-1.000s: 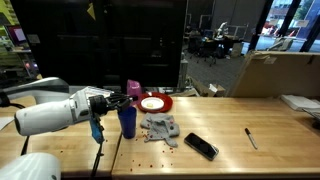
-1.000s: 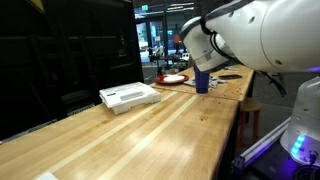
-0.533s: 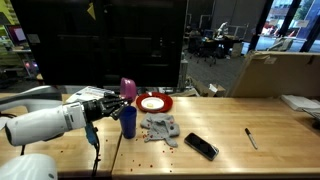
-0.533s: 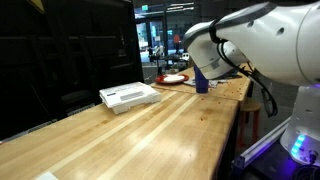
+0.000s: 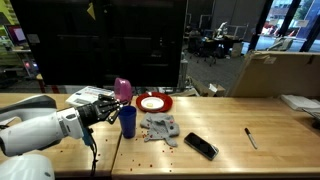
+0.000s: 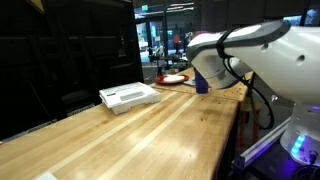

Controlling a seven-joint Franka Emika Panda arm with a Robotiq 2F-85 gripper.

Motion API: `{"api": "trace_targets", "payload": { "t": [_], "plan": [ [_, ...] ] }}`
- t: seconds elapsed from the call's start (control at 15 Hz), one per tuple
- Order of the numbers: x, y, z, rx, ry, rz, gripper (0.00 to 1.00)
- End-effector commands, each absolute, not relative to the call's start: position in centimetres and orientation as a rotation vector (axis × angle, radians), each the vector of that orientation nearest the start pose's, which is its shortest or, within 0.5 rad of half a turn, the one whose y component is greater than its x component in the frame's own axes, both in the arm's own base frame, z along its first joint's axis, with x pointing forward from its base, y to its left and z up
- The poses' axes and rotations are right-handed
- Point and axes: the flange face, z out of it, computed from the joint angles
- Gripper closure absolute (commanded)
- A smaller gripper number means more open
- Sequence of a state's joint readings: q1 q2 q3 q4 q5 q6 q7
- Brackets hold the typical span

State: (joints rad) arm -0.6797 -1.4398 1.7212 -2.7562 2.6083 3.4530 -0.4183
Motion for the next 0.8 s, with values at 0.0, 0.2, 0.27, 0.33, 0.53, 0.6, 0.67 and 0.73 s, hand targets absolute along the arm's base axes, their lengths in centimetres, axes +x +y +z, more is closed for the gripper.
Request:
{"api": "trace_targets", "payload": {
  "t": [0.0, 0.2, 0.27, 0.33, 0.53, 0.6, 0.67, 0.73],
  "plan": [
    [23.4, 12.5, 33.9, -1.882, 1.073, -2.22, 0.99],
    [22.3, 14.6, 33.4, -1.897, 1.003, -2.13, 0.99],
    [21.9, 15.3, 33.2, -1.897, 0.995, -2.099, 0.99],
    [21.5, 16.2, 33.1, -1.906, 0.977, -2.055, 0.99],
    [20.4, 18.4, 32.7, -1.905, 0.919, -1.964, 0.99],
    [19.8, 19.2, 32.7, -1.904, 0.89, -1.934, 0.99],
    [18.9, 20.3, 32.6, -1.905, 0.85, -1.889, 0.99],
    [18.4, 21.1, 32.5, -1.912, 0.822, -1.836, 0.99]
  ]
}}
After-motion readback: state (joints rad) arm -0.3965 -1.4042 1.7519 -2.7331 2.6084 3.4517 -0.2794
